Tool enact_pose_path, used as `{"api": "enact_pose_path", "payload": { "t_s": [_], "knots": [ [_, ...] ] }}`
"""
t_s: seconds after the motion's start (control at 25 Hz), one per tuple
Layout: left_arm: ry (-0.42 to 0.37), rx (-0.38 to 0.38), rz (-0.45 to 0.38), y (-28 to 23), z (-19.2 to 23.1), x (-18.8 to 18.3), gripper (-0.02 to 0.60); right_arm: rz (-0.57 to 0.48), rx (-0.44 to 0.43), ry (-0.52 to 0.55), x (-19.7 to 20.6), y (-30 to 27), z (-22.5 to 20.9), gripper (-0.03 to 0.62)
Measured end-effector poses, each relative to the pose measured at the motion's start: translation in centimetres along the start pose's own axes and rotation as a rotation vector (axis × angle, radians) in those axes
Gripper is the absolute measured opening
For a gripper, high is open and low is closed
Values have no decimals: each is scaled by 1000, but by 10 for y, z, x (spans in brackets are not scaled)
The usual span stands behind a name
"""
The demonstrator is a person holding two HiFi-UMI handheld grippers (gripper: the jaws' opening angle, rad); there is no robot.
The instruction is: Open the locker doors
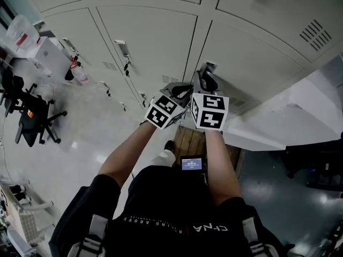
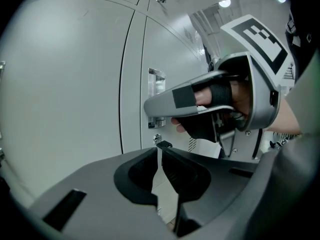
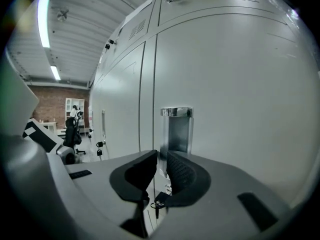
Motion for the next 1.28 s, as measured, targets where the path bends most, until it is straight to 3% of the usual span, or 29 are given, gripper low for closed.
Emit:
{"api": "enact_pose_path", "payload": {
  "t_s": [0.32, 0.64, 0.76, 0.96, 1.28],
  "knots": [
    [33, 3, -13, 19, -8, 5, 43, 2, -45, -29, 3, 16, 5, 77],
    [70, 71, 24, 39, -18, 22, 67, -1, -133, -43, 12, 51, 15, 78],
    [78, 124, 35, 46, -22, 27, 116, -8, -164, -41, 16, 67, 19, 78],
    [28, 247, 63, 47, -36, 31, 117, -23, -214, -49, 24, 91, 21, 78],
    [-26, 372, 76, 42, -52, 28, 115, -63, -245, -55, 38, 125, 22, 78]
  ]
}}
Point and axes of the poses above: the fingertips, and each gripper's own axes: y backward along the fingers, z to its left, x out of its underside, the point moved 8 cm from there along y, backward along the fingers, and after that the axes turned 6 degrees about y, right-handed, at the moved point
